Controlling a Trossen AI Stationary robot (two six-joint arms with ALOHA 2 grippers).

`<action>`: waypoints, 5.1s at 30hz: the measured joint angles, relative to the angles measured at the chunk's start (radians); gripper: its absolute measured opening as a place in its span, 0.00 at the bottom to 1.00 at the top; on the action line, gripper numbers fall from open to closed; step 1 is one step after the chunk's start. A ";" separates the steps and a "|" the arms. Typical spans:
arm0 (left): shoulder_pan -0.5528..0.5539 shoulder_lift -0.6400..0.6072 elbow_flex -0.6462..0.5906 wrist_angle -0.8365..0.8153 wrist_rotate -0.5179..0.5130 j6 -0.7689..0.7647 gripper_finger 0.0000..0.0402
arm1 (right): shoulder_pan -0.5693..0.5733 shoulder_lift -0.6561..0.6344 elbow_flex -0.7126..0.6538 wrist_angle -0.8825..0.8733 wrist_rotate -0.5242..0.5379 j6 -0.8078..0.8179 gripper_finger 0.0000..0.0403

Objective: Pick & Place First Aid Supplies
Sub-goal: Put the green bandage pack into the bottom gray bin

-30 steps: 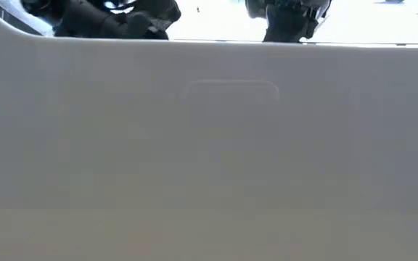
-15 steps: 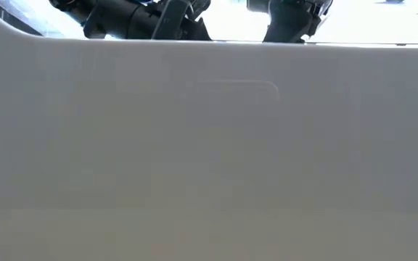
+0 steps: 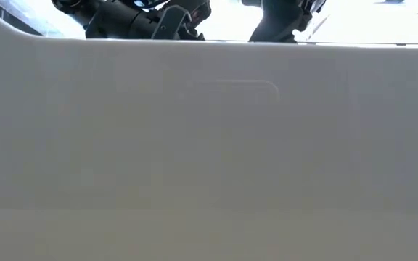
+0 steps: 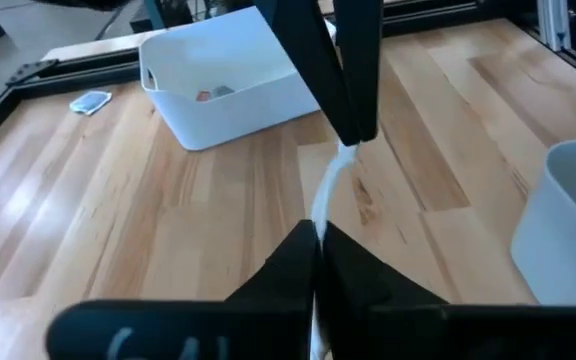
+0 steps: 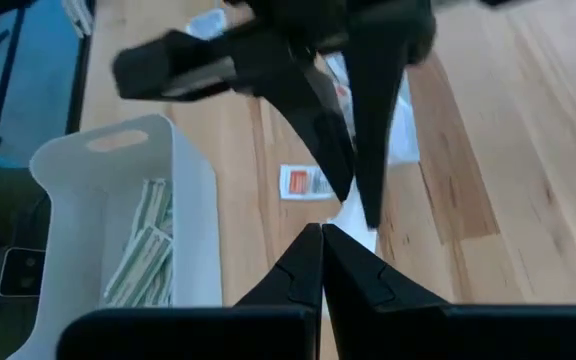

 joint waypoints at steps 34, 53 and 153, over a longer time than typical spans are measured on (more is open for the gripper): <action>-0.231 -0.160 0.059 -0.359 0.177 -0.317 0.00 | 0.193 -0.070 0.002 0.187 0.125 -0.285 0.00; -0.343 0.127 0.240 -0.416 0.099 -0.527 0.00 | 0.473 -0.029 0.001 0.119 0.437 -0.202 0.00; -0.100 -0.068 0.153 -0.919 -0.181 -0.738 0.00 | 0.263 -0.001 0.001 0.053 0.275 -0.089 0.04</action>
